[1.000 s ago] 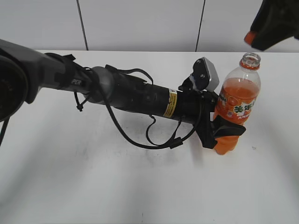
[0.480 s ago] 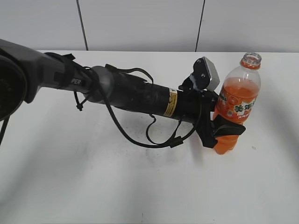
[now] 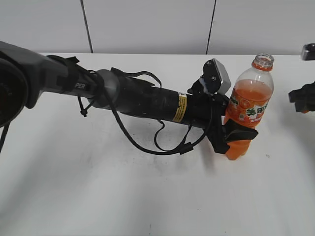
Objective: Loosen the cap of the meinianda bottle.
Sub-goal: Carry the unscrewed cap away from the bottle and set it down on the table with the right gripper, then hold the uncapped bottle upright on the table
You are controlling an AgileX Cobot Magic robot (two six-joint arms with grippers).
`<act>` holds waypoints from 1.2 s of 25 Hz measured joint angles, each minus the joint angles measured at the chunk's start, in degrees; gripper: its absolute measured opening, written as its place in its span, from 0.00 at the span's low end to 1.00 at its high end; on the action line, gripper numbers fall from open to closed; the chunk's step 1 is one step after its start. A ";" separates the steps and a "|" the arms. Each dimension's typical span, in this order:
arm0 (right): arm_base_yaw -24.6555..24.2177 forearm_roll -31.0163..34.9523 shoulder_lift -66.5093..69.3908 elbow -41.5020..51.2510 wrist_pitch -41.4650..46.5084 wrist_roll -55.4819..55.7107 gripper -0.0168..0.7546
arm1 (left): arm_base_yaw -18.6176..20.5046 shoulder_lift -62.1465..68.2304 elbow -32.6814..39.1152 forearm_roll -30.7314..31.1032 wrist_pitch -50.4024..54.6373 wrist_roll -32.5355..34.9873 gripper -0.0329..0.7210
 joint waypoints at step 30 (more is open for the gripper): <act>0.00 4.30 3.34 0.23 1.10 0.01 0.80 | 4.75 -0.85 0.00 12.76 -4.67 -6.95 0.74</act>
